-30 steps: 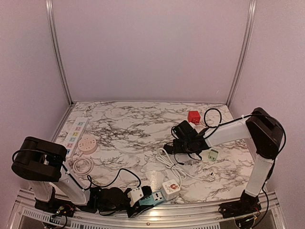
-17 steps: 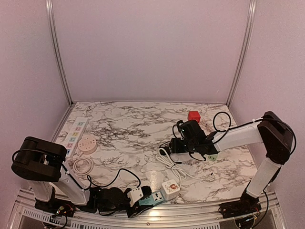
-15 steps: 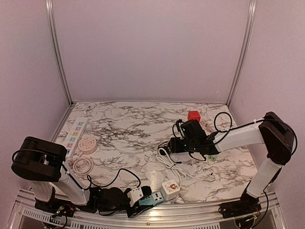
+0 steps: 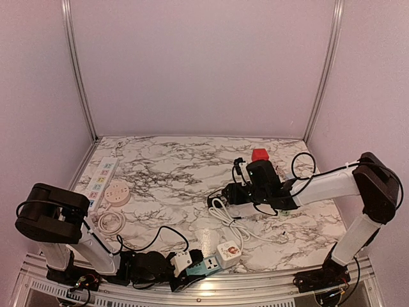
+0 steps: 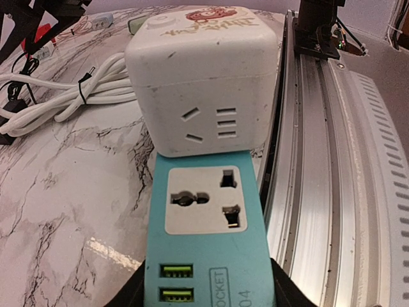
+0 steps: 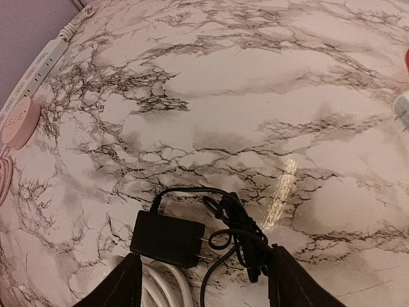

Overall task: Insert the plug
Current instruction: Move the plug to the center of the board, then move the socket to the corner of the board.

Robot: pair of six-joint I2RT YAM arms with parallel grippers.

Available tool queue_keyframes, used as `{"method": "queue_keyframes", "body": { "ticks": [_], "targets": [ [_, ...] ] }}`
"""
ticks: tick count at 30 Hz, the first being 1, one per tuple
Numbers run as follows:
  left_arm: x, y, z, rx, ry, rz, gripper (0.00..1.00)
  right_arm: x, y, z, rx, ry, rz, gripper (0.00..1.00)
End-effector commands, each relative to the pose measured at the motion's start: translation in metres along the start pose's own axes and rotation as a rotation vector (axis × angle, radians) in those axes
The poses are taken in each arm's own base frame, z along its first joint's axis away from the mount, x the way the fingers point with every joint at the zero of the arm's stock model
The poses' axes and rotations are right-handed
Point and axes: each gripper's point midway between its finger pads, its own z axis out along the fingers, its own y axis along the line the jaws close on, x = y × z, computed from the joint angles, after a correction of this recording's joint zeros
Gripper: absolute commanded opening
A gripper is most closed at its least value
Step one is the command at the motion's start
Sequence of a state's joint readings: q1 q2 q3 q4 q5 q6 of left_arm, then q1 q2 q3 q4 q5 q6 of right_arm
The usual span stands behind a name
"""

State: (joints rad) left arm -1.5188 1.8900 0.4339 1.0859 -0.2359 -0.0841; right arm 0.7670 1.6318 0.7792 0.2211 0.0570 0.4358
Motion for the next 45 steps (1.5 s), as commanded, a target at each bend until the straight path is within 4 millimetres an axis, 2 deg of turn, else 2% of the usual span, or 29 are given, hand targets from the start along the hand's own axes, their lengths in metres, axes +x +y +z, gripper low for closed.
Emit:
{"method": "queue_keyframes", "body": {
  "ticks": [1, 21, 24, 28, 31, 45],
  "targets": [
    [0.003, -0.004, -0.004, 0.011, 0.011, 0.023, 0.08, -0.008, -0.006, 0.003, 0.080, 0.003, -0.005, 0.62],
    [0.009, -0.005, 0.004, 0.004, 0.035, 0.028, 0.08, 0.001, -0.012, 0.013, 0.110, 0.042, 0.014, 0.63],
    [0.009, -0.005, 0.004, 0.003, 0.036, 0.027, 0.08, 0.002, -0.009, 0.012, 0.099, 0.040, 0.010, 0.67],
    [0.009, -0.005, 0.004, 0.005, 0.034, 0.027, 0.08, -0.004, -0.006, 0.004, 0.081, 0.004, 0.012, 0.83],
    [0.009, -0.005, 0.003, 0.002, 0.034, 0.027, 0.08, -0.008, -0.006, -0.001, 0.078, -0.016, 0.011, 0.89],
    [0.008, -0.005, 0.003, 0.004, 0.030, 0.026, 0.08, -0.010, -0.007, -0.004, 0.086, -0.027, 0.012, 0.93]
  ]
}}
